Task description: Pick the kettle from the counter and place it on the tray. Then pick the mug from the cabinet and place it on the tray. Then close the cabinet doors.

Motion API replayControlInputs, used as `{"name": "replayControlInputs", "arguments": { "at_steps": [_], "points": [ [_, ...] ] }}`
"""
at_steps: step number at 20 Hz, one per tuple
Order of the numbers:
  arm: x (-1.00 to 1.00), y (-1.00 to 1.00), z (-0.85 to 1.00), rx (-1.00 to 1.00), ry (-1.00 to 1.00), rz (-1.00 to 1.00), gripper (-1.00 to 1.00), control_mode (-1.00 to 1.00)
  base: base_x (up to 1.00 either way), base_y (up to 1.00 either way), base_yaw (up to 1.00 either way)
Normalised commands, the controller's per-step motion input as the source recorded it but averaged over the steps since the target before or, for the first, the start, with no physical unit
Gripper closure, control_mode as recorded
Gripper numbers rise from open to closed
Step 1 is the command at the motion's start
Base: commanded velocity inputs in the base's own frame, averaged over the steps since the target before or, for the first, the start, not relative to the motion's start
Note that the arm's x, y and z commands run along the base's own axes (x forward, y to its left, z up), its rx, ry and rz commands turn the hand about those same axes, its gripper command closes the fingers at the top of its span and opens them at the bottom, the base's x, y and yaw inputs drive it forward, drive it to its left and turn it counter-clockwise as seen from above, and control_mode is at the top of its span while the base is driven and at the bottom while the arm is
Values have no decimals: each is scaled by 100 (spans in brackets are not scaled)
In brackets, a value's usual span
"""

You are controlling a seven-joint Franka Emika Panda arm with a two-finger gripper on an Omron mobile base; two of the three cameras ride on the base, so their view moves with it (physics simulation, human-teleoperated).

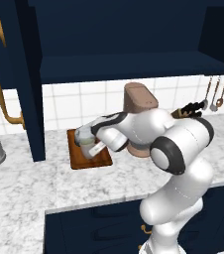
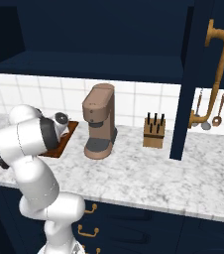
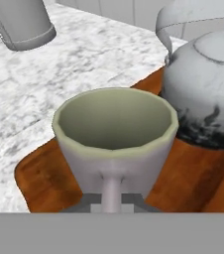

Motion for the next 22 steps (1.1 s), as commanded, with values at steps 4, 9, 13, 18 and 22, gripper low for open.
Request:
{"name": "replayControlInputs", "arguments": {
  "at_steps": [4,9,13,18,22],
  "points": [
    [16,2,-25,0,-8,3,100,-100,0,0,0],
    [4,-2,-15,0,-4,4,100,-100,0,0,0],
    [0,-4,-4,0,0,1,100,-100,0,0,0],
    [0,0,0,0,0,0,-100,-100,0,0,0],
    [-2,-7,0,0,0,0,-100,-100,0,0,0]
  ]
}}
